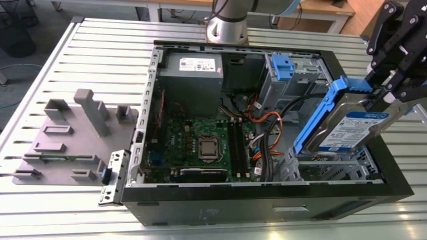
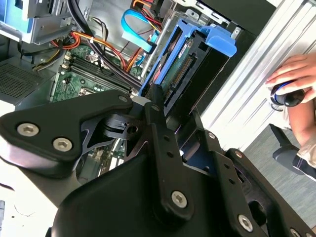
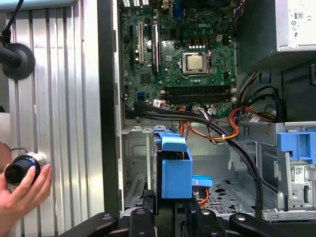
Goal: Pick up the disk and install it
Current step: 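Insert the disk into the insertion slot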
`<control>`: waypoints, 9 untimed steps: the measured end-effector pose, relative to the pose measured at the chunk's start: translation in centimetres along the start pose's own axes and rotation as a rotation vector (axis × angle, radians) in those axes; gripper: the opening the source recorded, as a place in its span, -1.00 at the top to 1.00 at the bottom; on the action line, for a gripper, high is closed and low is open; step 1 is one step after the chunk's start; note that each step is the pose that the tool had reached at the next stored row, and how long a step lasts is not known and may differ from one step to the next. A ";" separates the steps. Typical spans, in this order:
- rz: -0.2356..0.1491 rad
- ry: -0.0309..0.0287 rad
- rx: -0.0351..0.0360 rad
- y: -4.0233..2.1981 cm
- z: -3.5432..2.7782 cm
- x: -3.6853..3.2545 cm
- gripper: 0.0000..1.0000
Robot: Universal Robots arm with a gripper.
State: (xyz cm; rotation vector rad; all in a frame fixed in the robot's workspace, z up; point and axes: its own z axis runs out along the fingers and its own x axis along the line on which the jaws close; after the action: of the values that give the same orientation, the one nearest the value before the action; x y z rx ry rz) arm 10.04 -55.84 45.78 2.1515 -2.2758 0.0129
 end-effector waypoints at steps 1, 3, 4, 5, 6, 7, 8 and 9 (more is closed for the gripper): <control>0.000 0.0000 0.0000 -0.02 0.03 0.00 0.30; 0.000 0.0002 0.0000 -0.08 0.05 -0.01 0.30; 0.000 -0.0001 0.0000 -0.09 0.10 -0.01 0.30; 0.000 0.0000 0.0000 -0.09 0.16 -0.01 0.30; 0.000 0.0000 0.0000 -0.09 0.23 -0.01 0.30; 0.000 0.0000 0.0000 -0.09 0.32 -0.01 0.30; 0.000 -0.0002 0.0000 -0.10 0.35 -0.01 0.30; 0.000 0.0001 0.0000 -0.10 0.35 -0.01 0.30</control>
State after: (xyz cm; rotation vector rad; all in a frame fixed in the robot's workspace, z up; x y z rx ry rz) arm 10.14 -55.85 45.43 2.1516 -2.2757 0.0129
